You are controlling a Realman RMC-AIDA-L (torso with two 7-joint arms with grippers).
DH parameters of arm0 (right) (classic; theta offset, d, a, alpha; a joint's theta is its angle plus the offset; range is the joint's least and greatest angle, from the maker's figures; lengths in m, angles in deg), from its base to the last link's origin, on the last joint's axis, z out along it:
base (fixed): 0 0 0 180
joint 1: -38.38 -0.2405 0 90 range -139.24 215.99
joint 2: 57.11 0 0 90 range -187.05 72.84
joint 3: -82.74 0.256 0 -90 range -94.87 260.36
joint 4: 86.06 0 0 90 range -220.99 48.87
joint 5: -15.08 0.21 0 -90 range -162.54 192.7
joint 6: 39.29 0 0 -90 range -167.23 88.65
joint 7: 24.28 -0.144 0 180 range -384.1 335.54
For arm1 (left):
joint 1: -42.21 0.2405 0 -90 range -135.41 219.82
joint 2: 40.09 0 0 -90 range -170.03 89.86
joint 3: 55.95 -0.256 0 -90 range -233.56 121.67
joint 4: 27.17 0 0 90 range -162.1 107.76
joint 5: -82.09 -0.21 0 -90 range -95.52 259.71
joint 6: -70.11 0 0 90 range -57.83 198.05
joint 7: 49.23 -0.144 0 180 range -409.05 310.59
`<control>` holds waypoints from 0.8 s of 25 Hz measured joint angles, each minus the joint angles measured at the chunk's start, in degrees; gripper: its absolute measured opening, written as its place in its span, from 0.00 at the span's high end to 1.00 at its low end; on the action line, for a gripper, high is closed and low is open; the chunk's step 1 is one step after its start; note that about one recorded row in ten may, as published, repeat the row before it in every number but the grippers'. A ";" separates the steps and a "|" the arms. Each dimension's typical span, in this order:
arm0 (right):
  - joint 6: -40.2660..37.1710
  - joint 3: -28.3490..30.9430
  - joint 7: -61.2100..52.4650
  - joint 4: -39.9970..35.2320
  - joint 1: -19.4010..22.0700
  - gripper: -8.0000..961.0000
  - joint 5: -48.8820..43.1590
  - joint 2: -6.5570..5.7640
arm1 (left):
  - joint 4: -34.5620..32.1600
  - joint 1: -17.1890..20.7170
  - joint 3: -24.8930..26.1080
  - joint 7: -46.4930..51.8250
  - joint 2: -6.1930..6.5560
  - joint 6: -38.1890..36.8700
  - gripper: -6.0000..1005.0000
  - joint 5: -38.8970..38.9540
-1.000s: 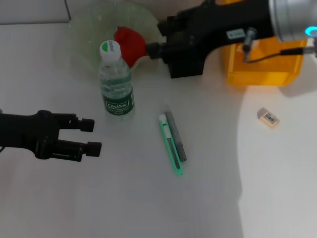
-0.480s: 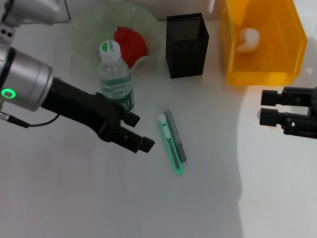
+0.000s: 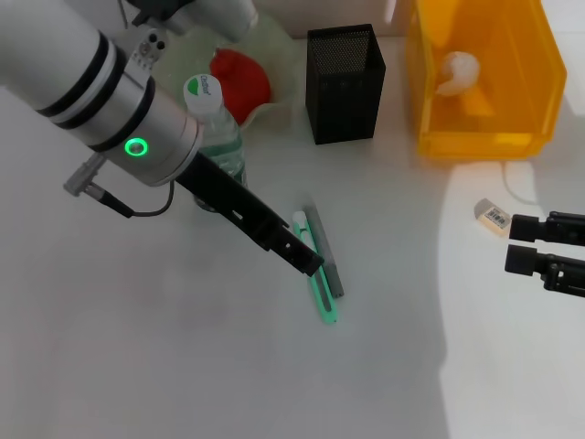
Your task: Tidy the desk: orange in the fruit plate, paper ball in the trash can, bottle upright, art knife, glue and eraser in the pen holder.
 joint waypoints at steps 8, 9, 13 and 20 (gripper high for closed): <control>0.14 1.16 1.97 2.73 -0.36 0.44 -1.00 -0.66 | 0.40 0.04 -11.18 2.97 -0.20 8.39 0.16 -2.14; 0.29 1.20 2.08 2.82 -0.40 0.44 -1.21 -0.65 | 0.40 0.04 -11.18 2.97 -0.20 8.39 0.16 -2.14; 1.32 1.27 2.38 4.33 -0.46 0.44 -1.46 -0.68 | 0.71 0.07 -15.23 3.17 -0.22 12.09 0.16 -2.80; 3.38 1.31 2.55 7.55 -0.65 0.45 -1.50 -1.26 | 0.71 -0.41 -21.11 5.87 -0.22 17.23 0.16 -6.88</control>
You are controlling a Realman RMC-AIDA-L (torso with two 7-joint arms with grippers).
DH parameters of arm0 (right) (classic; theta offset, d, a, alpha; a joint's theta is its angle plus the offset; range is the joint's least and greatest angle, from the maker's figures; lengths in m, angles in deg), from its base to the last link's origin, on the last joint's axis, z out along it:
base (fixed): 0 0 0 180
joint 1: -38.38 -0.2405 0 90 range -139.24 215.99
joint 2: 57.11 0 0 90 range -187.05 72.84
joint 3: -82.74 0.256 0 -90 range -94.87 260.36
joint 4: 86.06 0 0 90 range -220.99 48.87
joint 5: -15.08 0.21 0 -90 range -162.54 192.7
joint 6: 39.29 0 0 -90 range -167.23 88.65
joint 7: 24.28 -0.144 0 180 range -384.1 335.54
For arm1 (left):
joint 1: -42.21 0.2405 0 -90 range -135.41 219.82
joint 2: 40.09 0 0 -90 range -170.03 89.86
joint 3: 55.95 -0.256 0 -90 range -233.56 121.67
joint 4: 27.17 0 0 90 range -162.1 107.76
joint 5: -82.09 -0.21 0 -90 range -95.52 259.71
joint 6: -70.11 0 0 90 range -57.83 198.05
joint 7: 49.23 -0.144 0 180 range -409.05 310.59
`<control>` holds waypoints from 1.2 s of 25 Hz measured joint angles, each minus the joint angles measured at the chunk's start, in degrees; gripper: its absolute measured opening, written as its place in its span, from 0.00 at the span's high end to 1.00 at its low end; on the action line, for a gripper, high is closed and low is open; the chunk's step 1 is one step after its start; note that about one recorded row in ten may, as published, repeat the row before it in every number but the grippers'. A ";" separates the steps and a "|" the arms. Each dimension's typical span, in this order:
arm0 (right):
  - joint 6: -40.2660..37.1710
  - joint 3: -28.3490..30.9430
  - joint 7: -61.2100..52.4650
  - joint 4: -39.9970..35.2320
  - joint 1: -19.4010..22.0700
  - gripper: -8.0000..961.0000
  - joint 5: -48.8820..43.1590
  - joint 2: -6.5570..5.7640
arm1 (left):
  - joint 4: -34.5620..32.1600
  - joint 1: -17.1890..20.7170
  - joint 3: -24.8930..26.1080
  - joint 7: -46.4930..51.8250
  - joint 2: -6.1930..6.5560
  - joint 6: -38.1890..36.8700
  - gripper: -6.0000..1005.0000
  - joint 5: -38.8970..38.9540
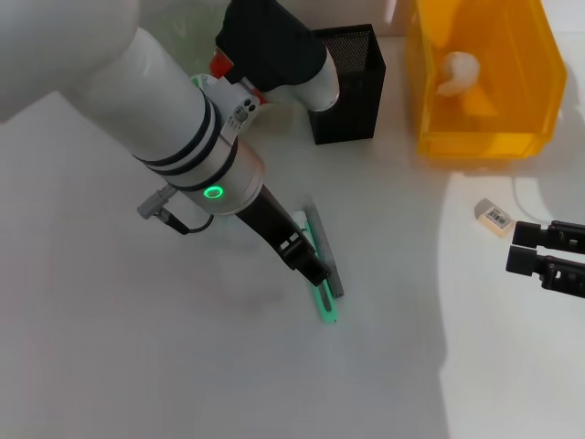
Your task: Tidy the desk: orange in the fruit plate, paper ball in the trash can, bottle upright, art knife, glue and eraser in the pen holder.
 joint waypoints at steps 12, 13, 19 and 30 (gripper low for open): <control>2.40 0.00 0.02 2.63 -0.60 0.45 -0.01 -0.03 | -0.46 -0.33 -5.24 4.11 0.00 1.67 0.16 -0.52; 2.62 0.00 0.02 2.73 -0.63 0.46 0.00 -0.03 | -0.54 -0.42 -6.37 5.31 0.00 2.59 0.16 -0.41; 4.05 0.04 0.00 3.60 -0.67 0.46 0.00 0.00 | -0.50 -0.34 -9.24 8.19 0.00 6.07 0.16 -0.24; 5.93 1.71 -0.40 5.32 -0.71 0.47 0.00 0.26 | -0.64 2.24 -13.38 10.46 0.01 10.97 0.16 -0.06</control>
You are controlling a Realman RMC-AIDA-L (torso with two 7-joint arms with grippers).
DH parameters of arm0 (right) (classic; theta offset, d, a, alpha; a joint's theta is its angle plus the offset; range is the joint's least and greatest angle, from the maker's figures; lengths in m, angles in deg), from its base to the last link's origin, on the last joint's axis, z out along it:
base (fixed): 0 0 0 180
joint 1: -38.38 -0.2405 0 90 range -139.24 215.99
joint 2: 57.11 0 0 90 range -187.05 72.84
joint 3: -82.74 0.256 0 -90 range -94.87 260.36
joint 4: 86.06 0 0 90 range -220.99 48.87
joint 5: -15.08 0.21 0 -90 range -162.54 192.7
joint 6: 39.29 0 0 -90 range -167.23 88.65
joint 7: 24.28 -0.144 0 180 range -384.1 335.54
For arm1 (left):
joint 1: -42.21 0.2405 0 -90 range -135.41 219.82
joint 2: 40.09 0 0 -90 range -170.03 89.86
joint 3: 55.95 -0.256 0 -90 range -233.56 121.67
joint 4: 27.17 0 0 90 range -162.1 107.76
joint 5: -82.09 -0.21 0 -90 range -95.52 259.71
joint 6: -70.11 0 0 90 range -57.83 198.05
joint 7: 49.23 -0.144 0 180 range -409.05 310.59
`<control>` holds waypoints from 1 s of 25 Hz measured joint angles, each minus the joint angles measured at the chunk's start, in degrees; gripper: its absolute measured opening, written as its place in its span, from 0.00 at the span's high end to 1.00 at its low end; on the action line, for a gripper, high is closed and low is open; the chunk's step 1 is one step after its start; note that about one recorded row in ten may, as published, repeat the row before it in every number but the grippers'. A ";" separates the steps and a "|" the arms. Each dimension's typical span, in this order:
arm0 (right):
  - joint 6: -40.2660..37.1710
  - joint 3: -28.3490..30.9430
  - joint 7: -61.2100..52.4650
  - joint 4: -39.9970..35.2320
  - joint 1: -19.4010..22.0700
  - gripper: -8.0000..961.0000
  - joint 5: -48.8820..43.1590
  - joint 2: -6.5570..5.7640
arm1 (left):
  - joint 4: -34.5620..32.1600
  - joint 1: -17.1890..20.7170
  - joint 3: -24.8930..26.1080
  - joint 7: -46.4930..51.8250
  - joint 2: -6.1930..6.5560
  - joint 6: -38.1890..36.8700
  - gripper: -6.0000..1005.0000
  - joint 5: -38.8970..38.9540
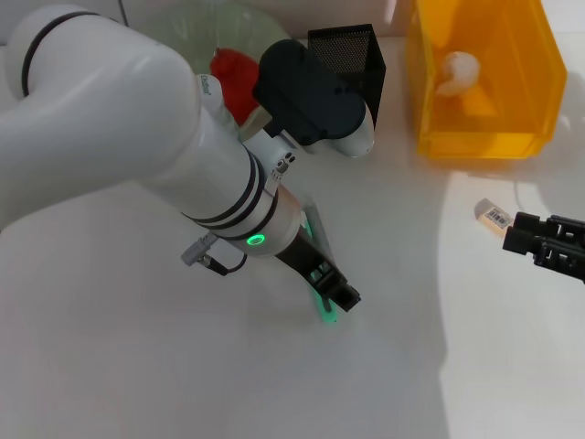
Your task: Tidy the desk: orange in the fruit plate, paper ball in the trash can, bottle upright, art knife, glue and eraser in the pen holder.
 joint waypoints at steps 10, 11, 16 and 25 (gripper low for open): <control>0.16 0.70 0.53 0.50 -0.12 0.62 0.09 0.17 | 0.59 0.17 -0.22 0.04 0.00 -0.24 0.16 -0.36; 0.25 0.69 0.54 0.50 -0.13 0.62 0.09 0.17 | 0.63 0.17 -0.24 0.04 0.00 -0.24 0.16 -0.39; 0.39 0.66 0.57 0.50 -0.16 0.61 0.29 0.16 | 0.66 0.17 -0.31 0.04 0.00 0.07 0.16 -0.43; 1.05 0.66 0.67 0.54 -0.30 0.61 0.25 0.16 | -2.43 0.34 -0.07 -1.19 0.00 0.50 0.16 0.24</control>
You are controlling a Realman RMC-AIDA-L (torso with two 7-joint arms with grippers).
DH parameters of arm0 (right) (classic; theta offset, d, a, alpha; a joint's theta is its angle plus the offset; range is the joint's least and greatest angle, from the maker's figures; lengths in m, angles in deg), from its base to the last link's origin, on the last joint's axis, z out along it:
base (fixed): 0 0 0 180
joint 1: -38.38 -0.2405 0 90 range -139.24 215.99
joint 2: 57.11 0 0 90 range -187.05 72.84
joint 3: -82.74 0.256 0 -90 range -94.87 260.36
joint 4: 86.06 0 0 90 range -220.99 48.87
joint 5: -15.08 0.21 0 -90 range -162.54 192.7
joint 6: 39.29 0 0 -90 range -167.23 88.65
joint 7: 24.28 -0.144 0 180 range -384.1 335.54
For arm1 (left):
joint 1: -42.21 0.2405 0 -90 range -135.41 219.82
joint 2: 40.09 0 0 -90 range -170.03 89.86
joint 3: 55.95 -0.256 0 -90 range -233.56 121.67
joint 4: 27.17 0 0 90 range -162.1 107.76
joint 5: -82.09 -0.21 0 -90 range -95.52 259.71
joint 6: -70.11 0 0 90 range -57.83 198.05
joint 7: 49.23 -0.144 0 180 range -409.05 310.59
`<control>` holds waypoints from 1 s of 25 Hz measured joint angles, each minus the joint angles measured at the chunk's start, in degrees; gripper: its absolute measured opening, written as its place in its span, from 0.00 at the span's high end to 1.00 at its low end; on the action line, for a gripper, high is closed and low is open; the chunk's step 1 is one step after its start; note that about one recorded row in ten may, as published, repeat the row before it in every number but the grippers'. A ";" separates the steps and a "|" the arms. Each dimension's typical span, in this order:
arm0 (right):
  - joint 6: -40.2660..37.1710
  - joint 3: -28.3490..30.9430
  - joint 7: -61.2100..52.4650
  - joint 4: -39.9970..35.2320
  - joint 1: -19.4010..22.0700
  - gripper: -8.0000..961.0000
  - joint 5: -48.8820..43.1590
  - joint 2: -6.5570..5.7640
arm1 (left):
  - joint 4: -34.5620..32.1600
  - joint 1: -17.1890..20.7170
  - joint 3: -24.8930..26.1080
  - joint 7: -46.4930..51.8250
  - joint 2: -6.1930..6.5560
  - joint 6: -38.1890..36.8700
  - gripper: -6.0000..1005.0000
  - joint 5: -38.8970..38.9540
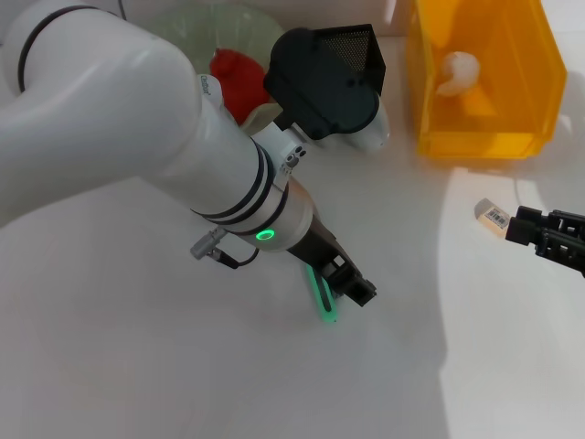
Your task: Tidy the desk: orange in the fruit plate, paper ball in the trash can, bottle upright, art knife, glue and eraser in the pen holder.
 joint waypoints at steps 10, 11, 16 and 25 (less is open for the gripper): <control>0.00 0.08 0.02 0.21 -0.06 0.61 -0.11 0.00 | 1.55 -0.33 -0.03 -3.20 0.00 0.35 0.16 3.46; 0.00 0.09 0.02 0.21 -0.10 0.61 -0.11 0.00 | 1.63 -0.36 -0.09 -3.20 0.00 0.53 0.16 3.44; -0.01 0.09 0.02 0.23 -0.29 0.61 -0.16 0.00 | 2.69 -0.46 -0.15 -3.20 0.00 0.80 0.16 3.22; -0.03 0.09 0.46 1.66 -0.83 0.61 -0.18 -0.11 | 3.11 -0.67 -0.15 -3.25 0.00 1.61 0.16 3.36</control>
